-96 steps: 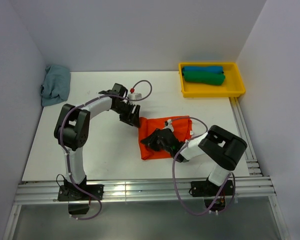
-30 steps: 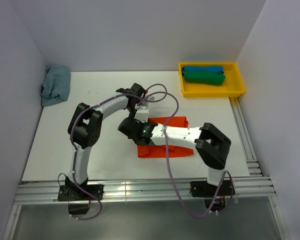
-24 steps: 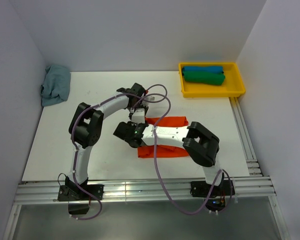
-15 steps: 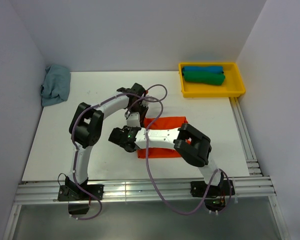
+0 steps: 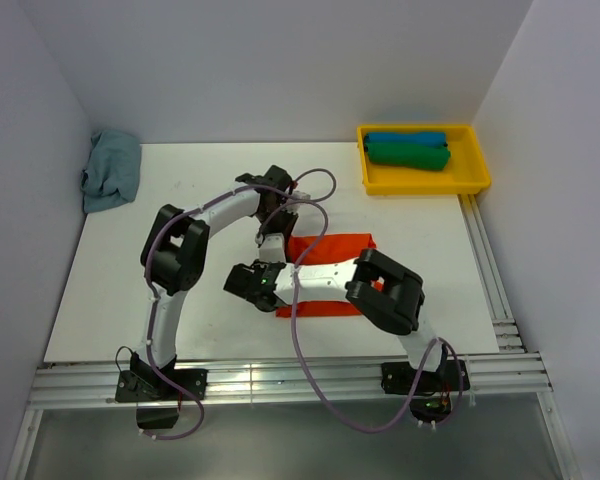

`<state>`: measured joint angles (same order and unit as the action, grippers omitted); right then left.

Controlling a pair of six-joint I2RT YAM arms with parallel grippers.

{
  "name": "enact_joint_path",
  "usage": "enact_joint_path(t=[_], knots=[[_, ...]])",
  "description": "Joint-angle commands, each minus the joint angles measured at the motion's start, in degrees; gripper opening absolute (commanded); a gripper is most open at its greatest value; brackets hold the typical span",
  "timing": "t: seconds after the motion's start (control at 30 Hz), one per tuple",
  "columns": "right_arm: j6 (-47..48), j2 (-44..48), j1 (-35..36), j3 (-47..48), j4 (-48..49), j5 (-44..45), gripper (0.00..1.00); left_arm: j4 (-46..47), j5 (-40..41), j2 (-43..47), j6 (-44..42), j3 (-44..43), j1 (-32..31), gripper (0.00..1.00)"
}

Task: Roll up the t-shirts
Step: Roll the tshirt

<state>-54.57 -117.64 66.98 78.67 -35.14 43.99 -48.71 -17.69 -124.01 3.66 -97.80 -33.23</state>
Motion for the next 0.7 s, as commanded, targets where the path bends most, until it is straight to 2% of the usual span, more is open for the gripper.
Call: enact_joint_path(t=[0.0,0.03,0.1,0.13,0.2,0.4,0.6,0.67], knots=[[-1.5,5.7,-0.5,-5.9,6.6,-5.6,0.5,-1.1,-0.4,-0.3,-0.9,-3.1,-0.3,0.2],[-1.2,6.5,-1.2,-8.4,10.2,-7.9,0.46,-1.5,-1.3,-0.3,-0.9,-3.6,-0.3,0.28],[-0.9,8.7,-2.2,-10.9,13.7,-10.5,0.41,-1.7,-2.5,0.0,-0.8,-5.6,0.2,0.39],[-1.0,9.6,-2.8,-12.2,16.9,-12.8,0.28,-1.8,-3.1,0.1,-0.9,-6.2,0.4,0.46],[-1.0,12.1,-4.4,-16.3,22.5,-15.4,0.24,-2.1,-5.0,0.8,-1.1,-7.8,1.0,0.53],[-2.8,18.9,-9.8,-28.6,39.5,-27.4,0.22,0.2,-11.5,3.8,-0.7,-8.0,3.4,0.59],[-7.5,23.0,-15.1,-40.3,55.0,-37.1,0.2,4.2,-16.2,6.8,-0.5,-2.8,6.5,0.61],[-8.8,23.3,-16.0,-42.5,56.7,-38.2,0.2,4.8,-16.5,7.5,-0.7,-0.6,7.0,0.62]])
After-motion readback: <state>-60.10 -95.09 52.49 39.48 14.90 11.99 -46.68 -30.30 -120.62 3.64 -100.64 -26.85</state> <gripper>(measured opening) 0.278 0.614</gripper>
